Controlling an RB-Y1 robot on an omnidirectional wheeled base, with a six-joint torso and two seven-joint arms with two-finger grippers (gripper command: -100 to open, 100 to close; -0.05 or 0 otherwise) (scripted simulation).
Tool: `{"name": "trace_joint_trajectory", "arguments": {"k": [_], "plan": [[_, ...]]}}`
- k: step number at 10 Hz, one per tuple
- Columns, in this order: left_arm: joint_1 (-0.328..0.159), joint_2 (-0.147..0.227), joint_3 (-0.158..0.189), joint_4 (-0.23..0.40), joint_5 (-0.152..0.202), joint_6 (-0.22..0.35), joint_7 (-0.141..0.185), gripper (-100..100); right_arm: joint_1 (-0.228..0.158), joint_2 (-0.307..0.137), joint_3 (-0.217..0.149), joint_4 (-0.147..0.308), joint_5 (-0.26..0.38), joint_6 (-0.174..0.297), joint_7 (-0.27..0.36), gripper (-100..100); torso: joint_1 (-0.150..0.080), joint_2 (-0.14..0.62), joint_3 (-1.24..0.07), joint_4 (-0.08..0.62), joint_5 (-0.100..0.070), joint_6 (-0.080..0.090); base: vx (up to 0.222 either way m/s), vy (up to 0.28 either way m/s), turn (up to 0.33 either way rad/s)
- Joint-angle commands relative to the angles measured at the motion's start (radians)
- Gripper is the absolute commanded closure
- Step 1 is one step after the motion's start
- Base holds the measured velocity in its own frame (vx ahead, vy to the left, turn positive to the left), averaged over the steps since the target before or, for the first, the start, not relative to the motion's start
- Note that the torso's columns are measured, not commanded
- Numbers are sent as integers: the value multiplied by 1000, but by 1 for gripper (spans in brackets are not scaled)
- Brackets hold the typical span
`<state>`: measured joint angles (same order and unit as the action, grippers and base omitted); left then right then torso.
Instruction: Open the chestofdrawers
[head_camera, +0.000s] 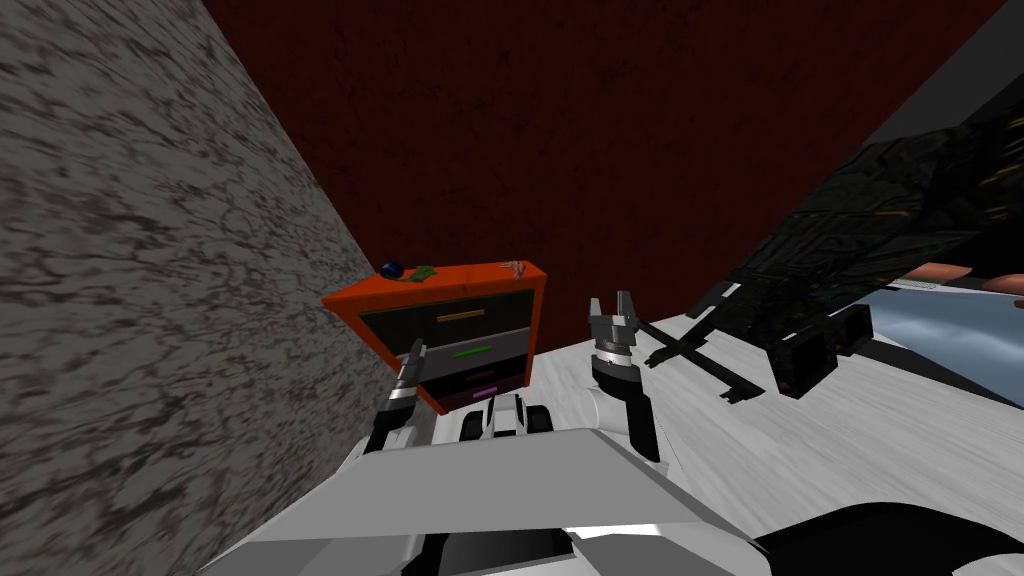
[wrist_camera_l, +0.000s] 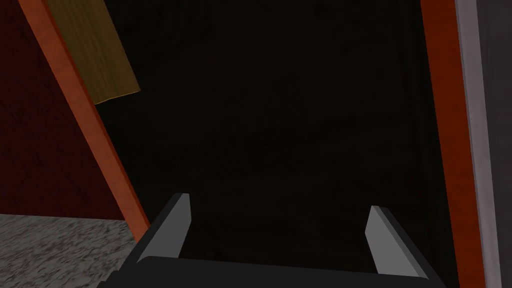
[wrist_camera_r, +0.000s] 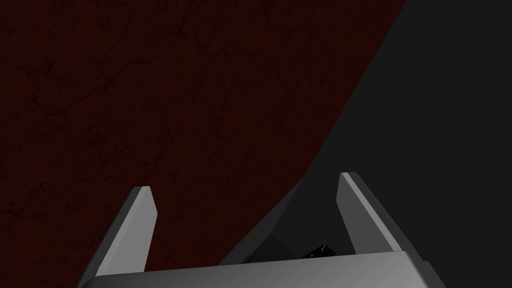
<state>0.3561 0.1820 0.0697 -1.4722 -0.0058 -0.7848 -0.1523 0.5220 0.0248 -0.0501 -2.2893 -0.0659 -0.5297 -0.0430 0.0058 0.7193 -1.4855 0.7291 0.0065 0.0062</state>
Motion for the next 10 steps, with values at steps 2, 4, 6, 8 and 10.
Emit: {"name": "trace_joint_trajectory", "arguments": {"k": [2, 4, 6, 8, 10], "plan": [[-2, -10, -5, 65, -6, 1, -1, -100, 0, 0, 0, 0, 0, 0, 0, 0, -1, 4, 2, 2, -1, 0, 7, -18, -2], [-11, -23, -5, 138, -11, -23, -2, -100, 0, 0, 0, 0, 0, 0, 0, 0, 0, 5, 3, 2, -1, -1, 7, -25, -15], [-16, -31, -5, 173, -13, -34, -2, -100, 0, 0, 0, 0, 0, 0, 0, 0, -4, 12, 6, 6, -4, -4, 23, -29, 16], [-24, -49, -6, 237, -18, -55, -3, -100, 0, 0, 0, 0, 0, 0, 0, 0, -3, 14, 7, 7, -4, -4, 13, -27, -13], [-32, -72, -6, 293, -22, -74, -4, -100, 0, 0, 0, 0, 0, 0, 0, 0, -6, 19, 10, 9, -6, -6, 16, -29, 11]]}}
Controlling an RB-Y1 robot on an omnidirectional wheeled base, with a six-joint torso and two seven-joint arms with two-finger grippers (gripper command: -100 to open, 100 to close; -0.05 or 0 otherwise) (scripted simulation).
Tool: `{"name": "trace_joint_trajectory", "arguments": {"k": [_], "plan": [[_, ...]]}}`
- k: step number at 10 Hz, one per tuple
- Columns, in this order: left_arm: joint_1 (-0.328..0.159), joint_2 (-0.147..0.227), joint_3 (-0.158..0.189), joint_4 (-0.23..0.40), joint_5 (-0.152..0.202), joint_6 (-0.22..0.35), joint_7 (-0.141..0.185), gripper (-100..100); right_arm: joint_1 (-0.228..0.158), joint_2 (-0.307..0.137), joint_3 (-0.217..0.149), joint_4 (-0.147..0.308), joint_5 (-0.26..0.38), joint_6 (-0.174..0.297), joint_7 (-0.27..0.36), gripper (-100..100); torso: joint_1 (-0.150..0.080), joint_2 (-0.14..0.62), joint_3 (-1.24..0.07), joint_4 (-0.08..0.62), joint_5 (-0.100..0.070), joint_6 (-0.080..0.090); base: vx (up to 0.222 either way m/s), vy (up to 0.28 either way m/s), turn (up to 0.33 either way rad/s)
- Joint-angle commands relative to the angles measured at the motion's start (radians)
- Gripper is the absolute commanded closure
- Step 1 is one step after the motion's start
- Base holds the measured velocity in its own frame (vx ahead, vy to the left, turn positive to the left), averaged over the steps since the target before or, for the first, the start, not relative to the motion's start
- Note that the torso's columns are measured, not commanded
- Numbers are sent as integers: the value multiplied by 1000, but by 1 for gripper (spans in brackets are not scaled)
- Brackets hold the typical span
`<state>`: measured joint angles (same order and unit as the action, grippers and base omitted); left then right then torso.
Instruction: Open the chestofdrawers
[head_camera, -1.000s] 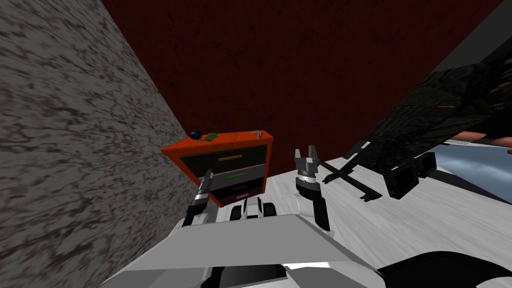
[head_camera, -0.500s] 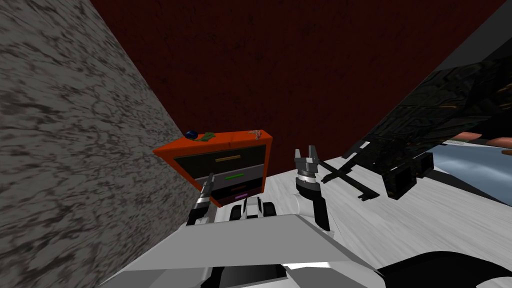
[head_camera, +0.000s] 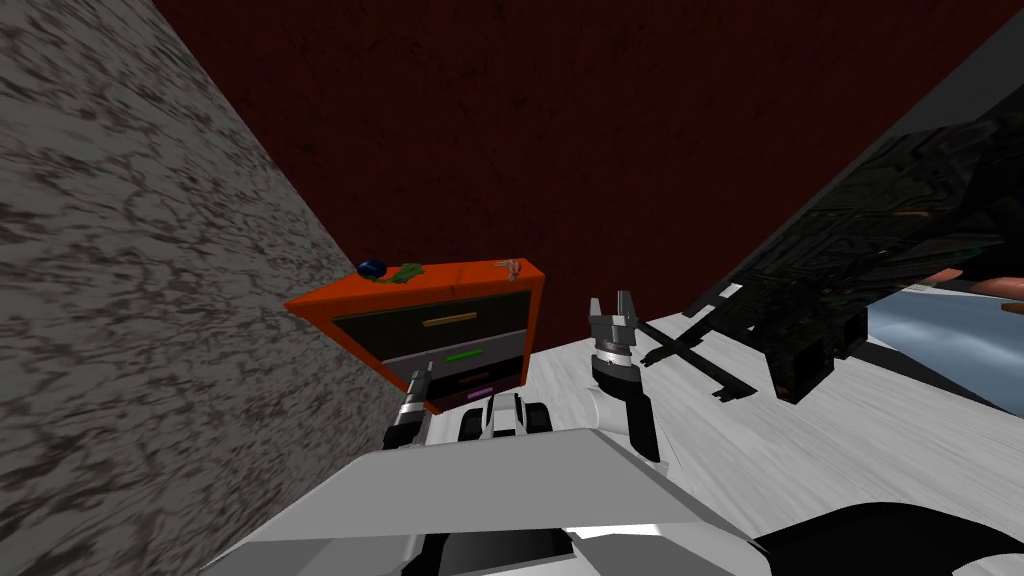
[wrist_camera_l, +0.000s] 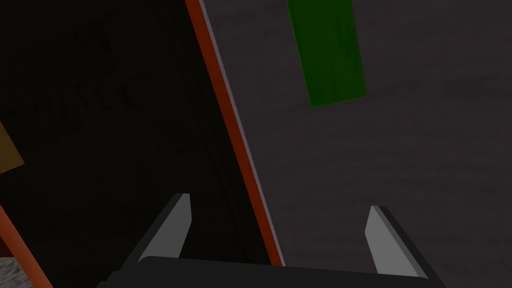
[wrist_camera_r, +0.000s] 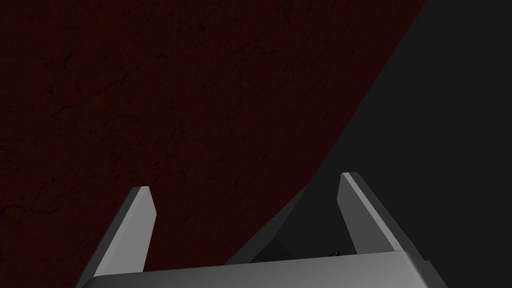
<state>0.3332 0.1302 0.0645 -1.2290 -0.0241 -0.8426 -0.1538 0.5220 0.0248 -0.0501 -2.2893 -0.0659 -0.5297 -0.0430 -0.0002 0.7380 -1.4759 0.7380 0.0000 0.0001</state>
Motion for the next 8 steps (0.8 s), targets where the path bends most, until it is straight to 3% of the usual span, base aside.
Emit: {"name": "trace_joint_trajectory", "arguments": {"k": [1, 3, 8], "plan": [[-12, -33, 0, 78, -5, -25, -3, -100, 0, 0, 0, 0, 0, 0, 0, 0, 0, 1, 1, 0, 0, 0, 10, -32, 6], [-15, -48, -1, 101, -7, -33, -3, -100, 0, 0, 0, 0, 0, 0, 0, 0, 0, 1, 0, 0, 0, 0, 4, -25, 4], [-26, -132, -1, 180, -13, -59, -4, -100, 0, 0, 0, 0, 0, 0, 0, 0, 0, 0, 0, 0, 0, 0, 4, -15, 3]]}}
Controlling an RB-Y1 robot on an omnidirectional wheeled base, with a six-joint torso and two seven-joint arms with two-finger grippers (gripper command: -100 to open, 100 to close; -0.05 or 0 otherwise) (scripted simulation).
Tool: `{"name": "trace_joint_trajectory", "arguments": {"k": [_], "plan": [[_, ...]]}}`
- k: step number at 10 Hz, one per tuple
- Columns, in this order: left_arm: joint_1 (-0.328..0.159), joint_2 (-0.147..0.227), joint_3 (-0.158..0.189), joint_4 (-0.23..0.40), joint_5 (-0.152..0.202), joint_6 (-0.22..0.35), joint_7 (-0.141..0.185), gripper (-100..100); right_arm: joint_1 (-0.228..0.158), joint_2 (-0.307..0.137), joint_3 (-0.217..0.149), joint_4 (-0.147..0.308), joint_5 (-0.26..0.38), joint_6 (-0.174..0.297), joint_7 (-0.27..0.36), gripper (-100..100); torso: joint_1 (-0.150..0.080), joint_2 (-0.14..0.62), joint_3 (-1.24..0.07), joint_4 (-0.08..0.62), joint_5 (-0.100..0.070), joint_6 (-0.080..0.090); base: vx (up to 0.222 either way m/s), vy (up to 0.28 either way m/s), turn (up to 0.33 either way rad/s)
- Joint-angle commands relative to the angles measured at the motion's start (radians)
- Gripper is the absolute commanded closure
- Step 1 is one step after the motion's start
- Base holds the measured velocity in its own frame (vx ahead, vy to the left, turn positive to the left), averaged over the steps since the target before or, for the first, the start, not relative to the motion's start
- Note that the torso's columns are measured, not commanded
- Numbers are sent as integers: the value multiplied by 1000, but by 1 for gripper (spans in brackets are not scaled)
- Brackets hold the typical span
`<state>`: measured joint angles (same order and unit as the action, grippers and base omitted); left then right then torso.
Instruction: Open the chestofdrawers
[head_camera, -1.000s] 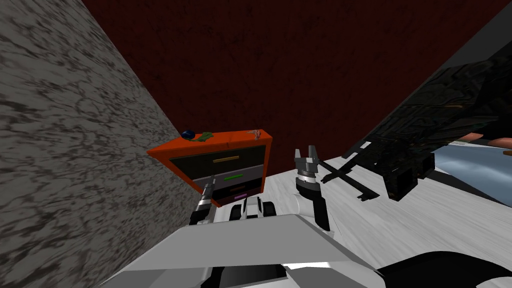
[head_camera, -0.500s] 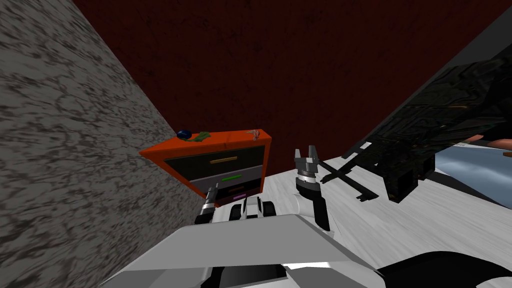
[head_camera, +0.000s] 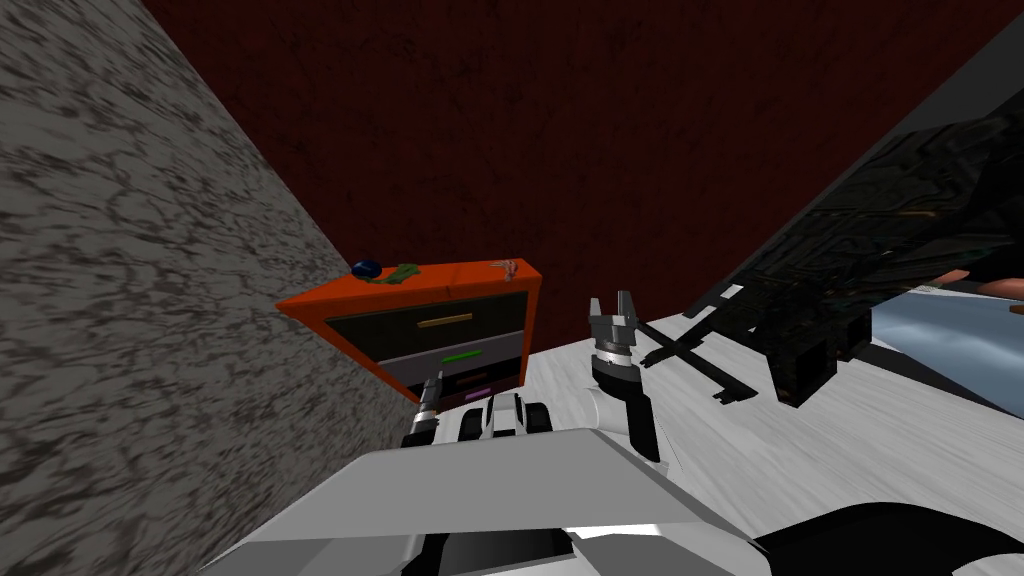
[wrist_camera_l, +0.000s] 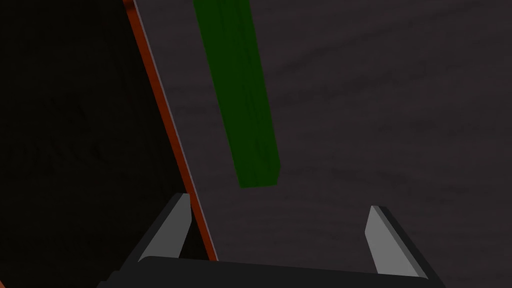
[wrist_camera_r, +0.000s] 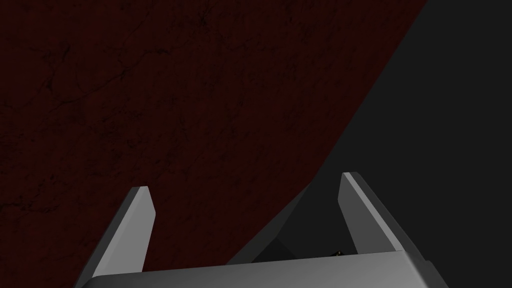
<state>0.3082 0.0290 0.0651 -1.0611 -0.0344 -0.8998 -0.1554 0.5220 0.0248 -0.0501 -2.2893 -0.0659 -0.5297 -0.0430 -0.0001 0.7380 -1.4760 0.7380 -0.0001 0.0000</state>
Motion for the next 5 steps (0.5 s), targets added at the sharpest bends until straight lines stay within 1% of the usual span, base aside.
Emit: {"name": "trace_joint_trajectory", "arguments": {"k": [1, 2, 3, 4, 5], "plan": [[-2, -51, -1, 22, -3, -5, -3, -100, 0, 0, 0, 0, 0, 0, 0, 0, 0, 0, 0, 0, 0, 0, 6, -11, 2], [-7, -37, 0, 32, -2, -12, -2, -100, 0, 0, 0, 0, 0, 0, 0, 0, 0, 0, 0, 0, 0, 0, 3, -6, 0], [-19, -36, 3, 13, 0, 18, -1, -100, 0, 0, 0, 0, 0, 0, 0, 0, 1, 0, 0, 0, 0, 0, 29, -1, 2], [-25, -34, 5, 2, 1, 34, -1, -100, 0, 0, 0, 0, 0, 0, 0, 0, 1, -1, -1, 0, 0, 0, 50, -4, 1], [-16, -36, 2, 2, -1, 23, -1, -100, 0, 0, 0, 0, 0, 0, 0, 0, 0, -2, -1, -1, 0, 0, 24, -2, -1]]}}
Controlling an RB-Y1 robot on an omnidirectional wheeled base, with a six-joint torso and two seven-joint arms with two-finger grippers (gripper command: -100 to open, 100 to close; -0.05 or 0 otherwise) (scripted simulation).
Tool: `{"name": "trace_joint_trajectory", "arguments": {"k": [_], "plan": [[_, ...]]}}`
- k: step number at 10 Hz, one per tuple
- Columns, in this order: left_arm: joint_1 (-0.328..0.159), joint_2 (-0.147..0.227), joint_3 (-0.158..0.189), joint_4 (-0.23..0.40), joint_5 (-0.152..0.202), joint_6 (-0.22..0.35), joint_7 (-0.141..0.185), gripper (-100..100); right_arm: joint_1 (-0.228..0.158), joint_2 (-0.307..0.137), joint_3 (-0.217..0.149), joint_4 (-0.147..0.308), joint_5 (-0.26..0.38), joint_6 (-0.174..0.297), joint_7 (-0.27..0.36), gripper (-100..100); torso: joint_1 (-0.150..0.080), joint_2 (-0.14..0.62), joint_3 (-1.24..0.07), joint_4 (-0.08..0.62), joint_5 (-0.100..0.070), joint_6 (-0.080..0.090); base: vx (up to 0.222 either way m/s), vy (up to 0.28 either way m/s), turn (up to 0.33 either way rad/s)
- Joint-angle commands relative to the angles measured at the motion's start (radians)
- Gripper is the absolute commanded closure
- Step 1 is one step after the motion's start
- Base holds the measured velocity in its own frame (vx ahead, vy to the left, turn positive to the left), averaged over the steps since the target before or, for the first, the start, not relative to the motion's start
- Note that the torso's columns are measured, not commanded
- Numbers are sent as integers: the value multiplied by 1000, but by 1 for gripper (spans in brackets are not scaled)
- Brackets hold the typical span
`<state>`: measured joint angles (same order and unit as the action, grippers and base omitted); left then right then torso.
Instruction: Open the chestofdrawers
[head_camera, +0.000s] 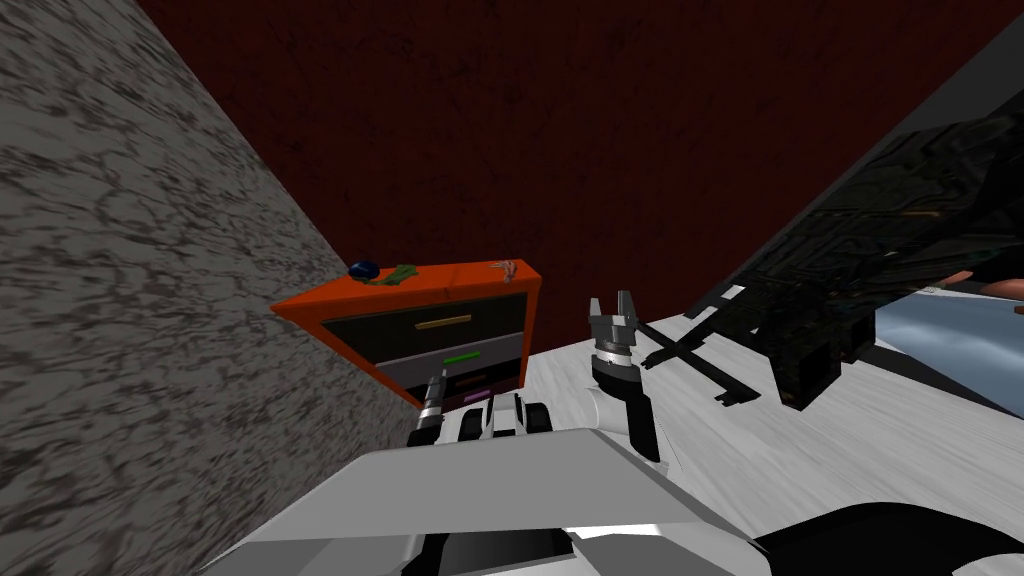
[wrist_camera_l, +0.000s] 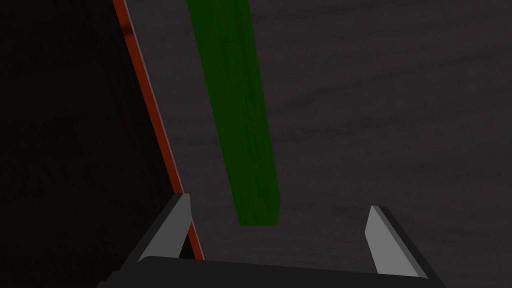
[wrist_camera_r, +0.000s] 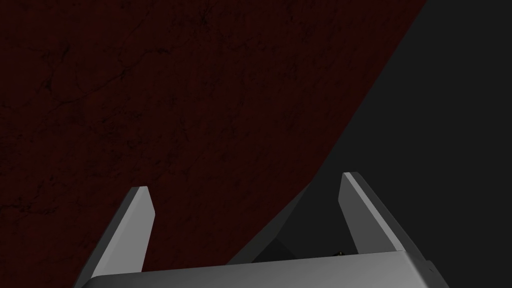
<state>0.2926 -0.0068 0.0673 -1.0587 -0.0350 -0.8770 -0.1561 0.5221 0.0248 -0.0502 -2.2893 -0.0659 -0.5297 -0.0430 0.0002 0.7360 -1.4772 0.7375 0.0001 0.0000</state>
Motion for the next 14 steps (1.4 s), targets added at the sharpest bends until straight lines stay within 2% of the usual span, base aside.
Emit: {"name": "trace_joint_trajectory", "arguments": {"k": [1, 3, 7, 8, 9, 12, 14], "plan": [[4, -2, -1, 25, 0, -27, -2, 100, 0, 0, 0, 0, 0, 0, 0, 0, 0, 2, 1, 0, 0, 0, -17, 3, -1], [2, -8, -1, -1, -1, -5, -6, 100, 0, 0, 0, 0, 0, 0, 0, 0, 3, -1, 1, -2, 2, 0, -65, -2, -9], [6, -25, 1, -35, -3, 36, -21, 100, -1, 0, 0, 0, 0, 0, 0, 0, -2, 6, 4, 2, 0, 0, -195, -25, -21], [6, -22, 1, -30, -2, 28, -17, 100, -1, 0, 0, 0, 0, 0, 0, 0, -1, 4, 3, 1, 0, 0, -96, -12, -4], [5, 19, 1, -29, -2, 32, -18, -100, 0, 0, 0, 0, 0, 0, 0, 0, 1, -4, -2, -1, 0, 0, -22, -6, -2], [2, 95, 1, -27, -2, 38, -18, -100, 0, 0, 0, 0, 0, 0, 0, 0, 0, -1, -1, 0, 0, 0, 15, 1, 0], [-1, 130, 2, -24, -2, 43, -18, -100, 0, 0, 0, 0, 0, 0, 0, 0, -1, 3, 2, 1, 0, 0, 17, -1, 0]]}}
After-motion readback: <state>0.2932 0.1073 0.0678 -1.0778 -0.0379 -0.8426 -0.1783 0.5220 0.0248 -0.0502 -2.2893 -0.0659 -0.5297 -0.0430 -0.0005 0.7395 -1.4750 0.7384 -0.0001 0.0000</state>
